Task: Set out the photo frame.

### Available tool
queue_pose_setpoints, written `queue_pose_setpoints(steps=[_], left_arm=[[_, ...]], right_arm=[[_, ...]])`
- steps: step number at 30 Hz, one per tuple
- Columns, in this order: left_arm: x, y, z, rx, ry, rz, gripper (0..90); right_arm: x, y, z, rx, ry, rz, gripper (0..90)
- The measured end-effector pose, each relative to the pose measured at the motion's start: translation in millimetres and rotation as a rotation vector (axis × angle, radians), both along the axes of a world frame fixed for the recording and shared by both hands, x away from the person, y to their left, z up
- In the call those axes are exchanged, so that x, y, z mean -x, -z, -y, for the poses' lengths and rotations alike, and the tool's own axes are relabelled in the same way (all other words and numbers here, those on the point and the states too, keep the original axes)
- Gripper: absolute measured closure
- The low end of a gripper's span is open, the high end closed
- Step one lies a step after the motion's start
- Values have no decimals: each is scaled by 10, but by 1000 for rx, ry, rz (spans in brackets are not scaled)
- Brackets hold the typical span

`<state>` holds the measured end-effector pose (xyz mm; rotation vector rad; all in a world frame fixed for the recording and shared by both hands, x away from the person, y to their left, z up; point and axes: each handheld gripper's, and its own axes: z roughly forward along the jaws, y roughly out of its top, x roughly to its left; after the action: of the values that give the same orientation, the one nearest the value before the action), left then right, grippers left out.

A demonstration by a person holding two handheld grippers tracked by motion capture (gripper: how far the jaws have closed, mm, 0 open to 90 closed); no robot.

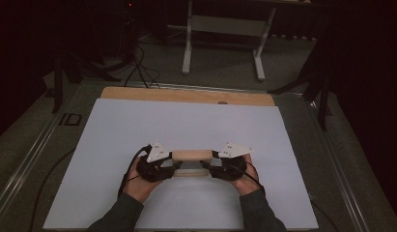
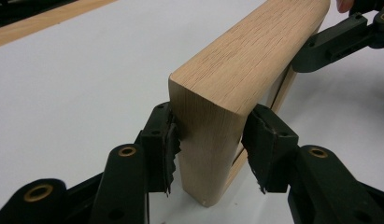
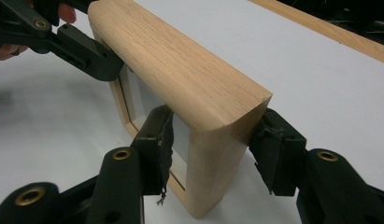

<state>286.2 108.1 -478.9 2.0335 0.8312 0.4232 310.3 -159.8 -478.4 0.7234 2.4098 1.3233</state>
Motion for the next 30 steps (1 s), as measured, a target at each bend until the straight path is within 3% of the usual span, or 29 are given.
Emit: queue_pose_setpoints(steps=[11,30], left_arm=[[-159,-18,-56,-14,1,-1,550],[-408,4,-128,22,-38,-28,538]], right_arm=[[-131,12,-79,-13,21,-4,497],[-389,11,-197,-35,55,-35,483]])
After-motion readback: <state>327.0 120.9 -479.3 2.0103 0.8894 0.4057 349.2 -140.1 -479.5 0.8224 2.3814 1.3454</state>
